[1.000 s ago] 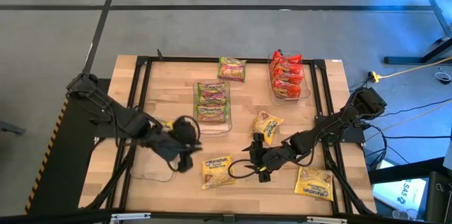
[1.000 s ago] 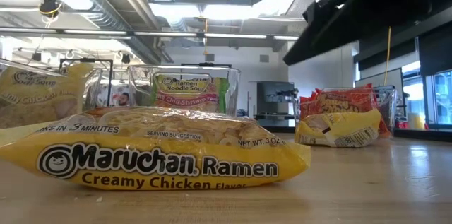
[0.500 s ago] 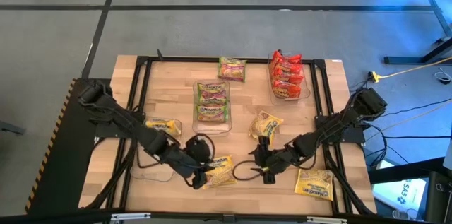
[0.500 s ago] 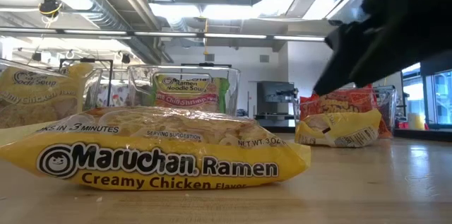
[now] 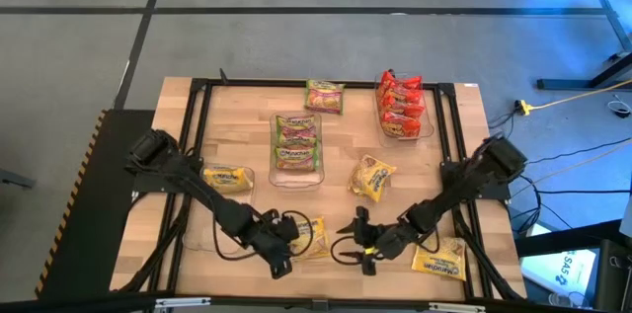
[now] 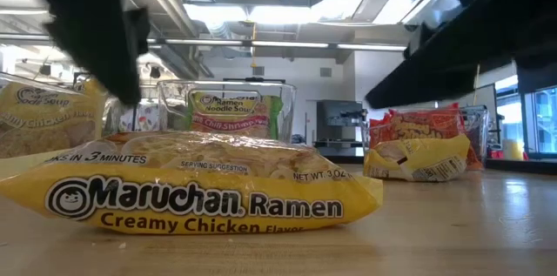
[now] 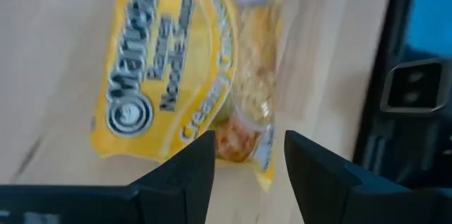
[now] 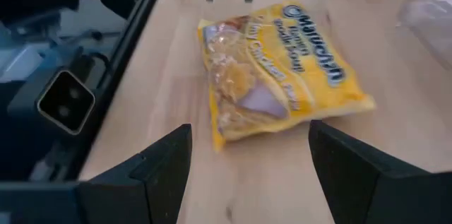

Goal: Sort Maruchan noodles
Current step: Put the left yellow noodle pack into the bottom left transparent bin

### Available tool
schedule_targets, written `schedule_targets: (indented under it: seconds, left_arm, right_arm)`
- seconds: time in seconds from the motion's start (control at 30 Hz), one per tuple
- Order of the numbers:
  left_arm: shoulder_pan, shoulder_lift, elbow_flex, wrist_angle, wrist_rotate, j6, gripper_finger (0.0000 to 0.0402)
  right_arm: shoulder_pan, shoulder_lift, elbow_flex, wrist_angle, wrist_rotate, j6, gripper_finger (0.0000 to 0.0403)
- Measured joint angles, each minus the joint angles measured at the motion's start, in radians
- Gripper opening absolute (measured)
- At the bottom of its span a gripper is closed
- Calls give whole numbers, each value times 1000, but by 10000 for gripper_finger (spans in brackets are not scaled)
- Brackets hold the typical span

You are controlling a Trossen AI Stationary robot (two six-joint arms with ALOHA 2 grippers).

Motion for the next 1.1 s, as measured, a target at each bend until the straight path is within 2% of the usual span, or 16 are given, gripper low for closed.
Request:
schedule_targets:
  seconds: [0.17,0.43,0.57,0.7,0.83,0.9,1.03,1.1]
  left_arm:
    - [-12,67,0,19,10,1,162]
    - [-16,144,0,137,9,3,162]
    - [-16,162,0,266,9,27,162]
    - [-11,163,0,350,21,54,162]
    - [6,108,1,308,94,5,162]
    - [10,69,2,230,105,-37,162]
    - [16,-16,1,84,-2,-101,162]
    - [33,-38,1,10,-24,-147,162]
  right_arm:
    - [-1,107,45,70,0,8,253]
    - [-2,200,123,59,20,4,253]
    - [-2,195,130,-25,64,6,253]
    - [-2,142,131,-179,38,43,253]
    - [2,72,131,-363,10,141,253]
    - [7,49,130,-387,0,176,253]
    - [20,40,131,-345,-2,194,253]
    - [26,48,131,-293,0,194,253]
